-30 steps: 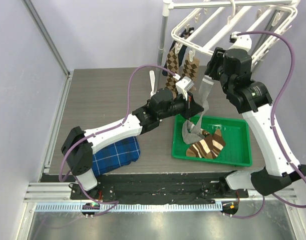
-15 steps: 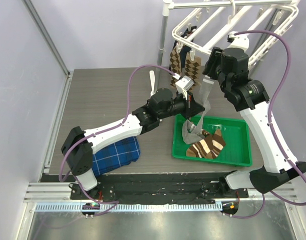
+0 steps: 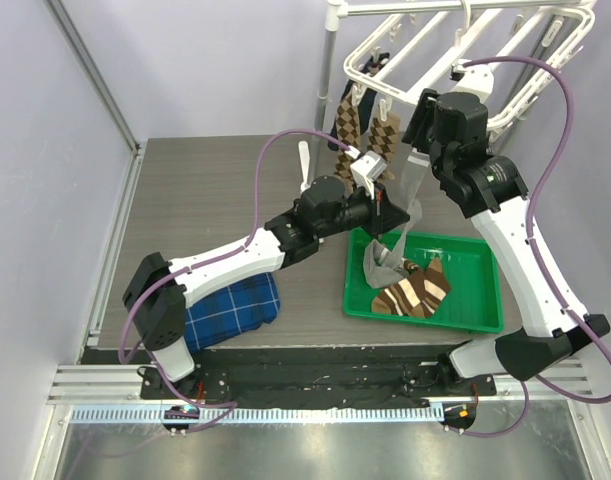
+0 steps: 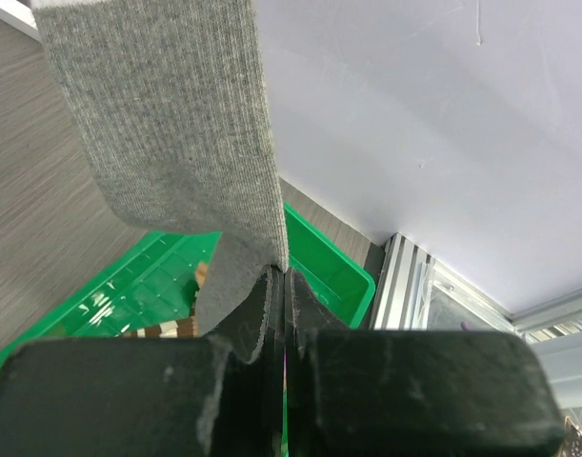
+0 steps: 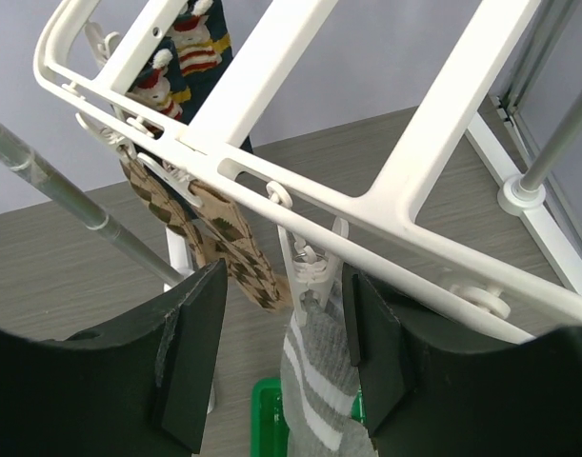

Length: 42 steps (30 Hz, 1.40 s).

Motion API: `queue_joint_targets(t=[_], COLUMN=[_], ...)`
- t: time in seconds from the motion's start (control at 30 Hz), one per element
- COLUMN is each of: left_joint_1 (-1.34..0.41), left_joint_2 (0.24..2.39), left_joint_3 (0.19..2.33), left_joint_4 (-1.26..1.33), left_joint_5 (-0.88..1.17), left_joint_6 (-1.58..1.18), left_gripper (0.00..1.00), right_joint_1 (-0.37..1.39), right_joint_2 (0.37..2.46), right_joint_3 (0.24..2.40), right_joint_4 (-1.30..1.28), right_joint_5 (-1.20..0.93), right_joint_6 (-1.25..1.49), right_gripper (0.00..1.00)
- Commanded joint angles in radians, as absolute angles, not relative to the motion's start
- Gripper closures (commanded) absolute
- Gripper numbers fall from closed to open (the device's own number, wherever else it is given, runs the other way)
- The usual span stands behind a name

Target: Remove the socks clipped to the hanger

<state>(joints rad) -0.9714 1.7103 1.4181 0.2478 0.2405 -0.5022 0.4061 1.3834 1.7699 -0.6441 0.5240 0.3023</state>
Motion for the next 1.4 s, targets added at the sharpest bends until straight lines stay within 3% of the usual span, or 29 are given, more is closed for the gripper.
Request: queue_joint_targets(t=[0.0, 0.53, 0.63, 0.87, 0.97, 1.37], left_joint_1=[-0.973, -0.974, -0.973, -0.973, -0.973, -0.977], left_joint_2=[1.724, 1.736, 1.743, 1.747, 1.744, 1.738], left_joint_3=[1.460, 1.471, 1.471, 1.460, 1.460, 1.416], left_joint_4=[0.302, 0.310, 0.311, 0.313, 0.313, 0.279], left_joint_5=[0.264, 0.262, 0.265, 0.258, 0.255, 0.241], left_joint_6=[-0.518, -0.528, -0.529, -0.529, -0.531, -0.526], left_gripper=[1.00, 1.00, 1.00, 1.00, 1.00, 1.00], right_joint_1=[0.405, 0.405, 0.403, 0.405, 0.403, 0.397], right_joint_2=[1.394, 1.428, 1.436, 1.413, 1.393, 1.359], right_joint_3=[1.783, 1.758, 1.758, 1.723, 1.710, 1.698], right_joint_4=[-0.575, -0.499, -0.486, -0.419, -0.399, -0.403], right_joint_5=[0.603, 0.643, 0.650, 0.650, 0.624, 0.594], right_joint_6=[0.284, 0.241, 0.233, 0.219, 0.215, 0.212], right_gripper=[0.41, 0.41, 0.50, 0.88, 0.97, 0.99])
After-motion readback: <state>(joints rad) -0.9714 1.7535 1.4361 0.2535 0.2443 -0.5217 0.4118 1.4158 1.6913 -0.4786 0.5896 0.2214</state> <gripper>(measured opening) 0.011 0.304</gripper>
